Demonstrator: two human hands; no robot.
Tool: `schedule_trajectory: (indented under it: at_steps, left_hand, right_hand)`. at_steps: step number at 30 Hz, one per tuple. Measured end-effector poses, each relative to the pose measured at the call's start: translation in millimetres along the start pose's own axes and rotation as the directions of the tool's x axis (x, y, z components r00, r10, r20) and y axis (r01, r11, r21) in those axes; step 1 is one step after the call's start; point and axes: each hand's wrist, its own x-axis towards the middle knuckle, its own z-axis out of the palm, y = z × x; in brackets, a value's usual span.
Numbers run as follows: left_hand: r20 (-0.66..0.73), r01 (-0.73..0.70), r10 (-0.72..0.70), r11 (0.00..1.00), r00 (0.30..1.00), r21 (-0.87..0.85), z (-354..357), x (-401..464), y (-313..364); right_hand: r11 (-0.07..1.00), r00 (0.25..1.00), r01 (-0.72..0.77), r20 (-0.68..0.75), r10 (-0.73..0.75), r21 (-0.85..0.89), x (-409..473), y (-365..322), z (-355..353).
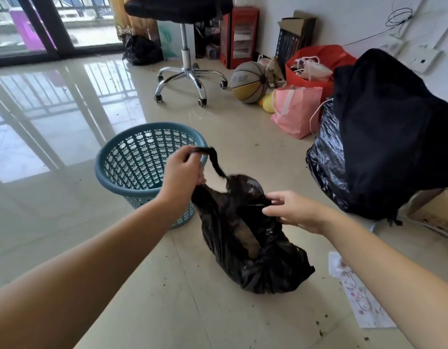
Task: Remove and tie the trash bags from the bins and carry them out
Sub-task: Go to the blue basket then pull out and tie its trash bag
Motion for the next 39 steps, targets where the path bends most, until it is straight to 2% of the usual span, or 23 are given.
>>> schedule_trajectory:
  at_steps: [2,5,9,12,14,16,18,19,20,23,25,26,28,29,31,32,33,34,36,37,39]
  left_hand:
    - [-0.043,-0.033,0.028,0.993,0.999,-0.109,-8.5,6.5,12.8]
    - [-0.036,0.007,-0.012,0.987,0.999,-0.159,-9.6,5.9,13.9]
    - [-0.002,0.099,-0.101,0.972,0.995,-0.211,-7.2,0.5,8.4]
    - [-0.034,0.015,-0.024,0.971,0.999,-0.239,-10.3,4.9,18.0]
    - [-0.043,-0.038,0.030,0.975,0.999,-0.220,-10.1,6.2,22.1]
    - [-0.043,-0.047,0.038,0.976,0.998,-0.212,-8.2,4.9,21.4]
    - [-0.045,-0.037,0.029,0.980,0.999,-0.197,-7.4,3.4,19.0]
    - [-0.046,-0.036,0.028,0.982,0.999,-0.188,-7.7,3.0,18.1]
    - [-0.047,-0.034,0.026,0.983,0.999,-0.182,-8.3,2.9,17.0]
    - [-0.070,-0.026,0.013,0.982,0.997,-0.186,-13.2,5.5,14.5]
    - [-0.090,-0.022,0.005,0.982,0.996,-0.186,-16.6,9.0,12.0]
    - [-0.098,-0.017,-0.002,0.982,0.995,-0.189,-17.8,10.7,10.8]
    - [-0.115,-0.005,-0.019,0.979,0.993,-0.201,-18.9,13.1,8.6]
    - [-0.123,-0.002,-0.024,0.979,0.992,-0.204,-18.9,13.7,7.8]
    - [-0.134,0.002,-0.029,0.980,0.991,-0.197,-18.0,13.9,6.9]
    - [-0.138,0.002,-0.029,0.982,0.990,-0.187,-17.9,13.7,6.7]
    - [-0.143,-0.005,-0.019,0.986,0.990,-0.166,-18.0,13.4,6.3]
    - [-0.147,-0.020,0.001,0.991,0.989,-0.129,-18.0,12.9,6.5]
    - [-0.152,-0.068,0.065,0.998,0.986,-0.018,-18.0,12.2,8.6]
    - [-0.158,-0.097,0.102,0.995,0.982,0.037,-17.3,11.8,10.5]
    - [-0.168,-0.164,0.184,0.978,0.968,0.125,-15.6,10.7,16.7]
  right_hand:
    - [0.984,0.993,0.040,-0.099,-0.057,-0.173,6.5,-4.2,-7.0]
    - [0.912,0.959,0.028,-0.245,-0.140,-0.410,11.9,-7.9,-12.9]
    - [0.867,0.914,0.053,-0.325,-0.242,-0.496,9.2,-14.1,-14.7]
    - [0.843,0.865,0.041,-0.404,-0.299,-0.537,10.2,-15.1,-22.4]
    - [0.804,0.874,-0.003,-0.392,-0.287,-0.595,12.8,-8.3,-26.6]
    - [0.772,0.917,-0.101,-0.360,-0.172,-0.628,15.8,4.3,-27.6]
    - [0.883,0.959,-0.219,-0.260,0.116,-0.415,13.9,14.8,-24.4]
    - [0.915,0.956,-0.287,-0.151,0.253,-0.284,11.8,18.5,-23.6]
    - [0.915,0.941,-0.333,-0.018,0.338,-0.230,8.5,19.4,-23.9]
    - [0.919,0.883,-0.315,0.282,0.376,-0.239,0.1,20.9,-33.7]
    - [0.903,0.843,-0.277,0.369,0.392,-0.327,-2.2,22.8,-37.6]
    - [0.864,0.812,-0.270,0.381,0.442,-0.425,-3.2,24.0,-36.2]
    - [0.724,0.757,-0.261,0.331,0.564,-0.638,-4.8,26.0,-27.6]
    - [0.666,0.753,-0.236,0.300,0.586,-0.708,-2.9,27.7,-25.0]
    - [0.599,0.815,-0.181,0.223,0.535,-0.780,-1.7,24.4,-29.1]
    - [0.610,0.874,-0.151,0.184,0.450,-0.778,-5.0,19.0,-34.2]
    - [0.662,0.931,-0.119,0.148,0.333,-0.740,-7.0,14.9,-42.1]
    - [0.761,0.968,-0.109,0.105,0.226,-0.639,-10.0,8.1,-50.2]
    - [0.946,0.997,-0.044,0.042,0.060,-0.322,-20.2,-11.8,-62.1]
    - [0.975,1.000,0.010,0.021,-0.005,-0.220,-26.8,-22.0,-66.3]
    - [0.966,0.994,0.110,0.010,-0.111,-0.234,-41.0,-42.5,-71.3]
